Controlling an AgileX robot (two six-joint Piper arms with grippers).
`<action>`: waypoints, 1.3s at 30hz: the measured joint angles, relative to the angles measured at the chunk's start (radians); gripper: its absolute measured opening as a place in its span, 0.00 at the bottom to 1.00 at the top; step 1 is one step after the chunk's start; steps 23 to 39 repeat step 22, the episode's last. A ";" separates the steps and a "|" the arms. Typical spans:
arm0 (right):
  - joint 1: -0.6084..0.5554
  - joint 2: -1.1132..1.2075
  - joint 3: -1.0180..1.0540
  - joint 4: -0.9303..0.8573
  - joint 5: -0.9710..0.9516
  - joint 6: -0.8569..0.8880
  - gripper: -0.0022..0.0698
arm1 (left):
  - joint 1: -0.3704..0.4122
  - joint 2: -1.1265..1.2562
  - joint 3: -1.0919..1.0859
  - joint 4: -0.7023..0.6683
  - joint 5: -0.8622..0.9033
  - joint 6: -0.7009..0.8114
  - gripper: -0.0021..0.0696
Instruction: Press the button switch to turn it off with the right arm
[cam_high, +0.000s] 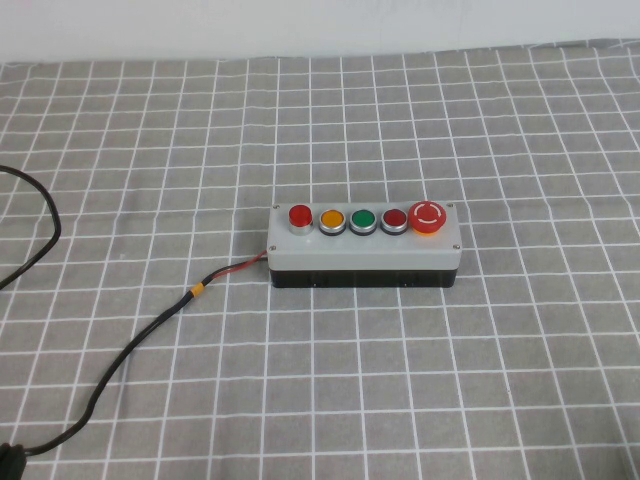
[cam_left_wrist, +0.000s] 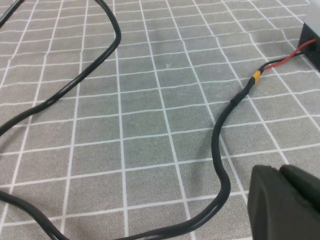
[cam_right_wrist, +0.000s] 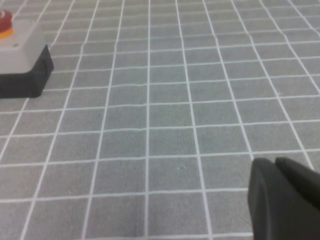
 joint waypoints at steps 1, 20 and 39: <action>0.000 0.000 0.000 0.000 -0.002 0.004 0.01 | 0.000 0.000 0.000 0.000 0.000 0.000 0.02; -0.021 0.000 0.000 0.003 -0.004 0.015 0.01 | 0.000 0.000 0.000 0.000 0.000 0.000 0.02; -0.021 0.000 0.000 0.005 -0.004 0.015 0.01 | 0.000 0.000 0.000 0.000 0.000 0.000 0.02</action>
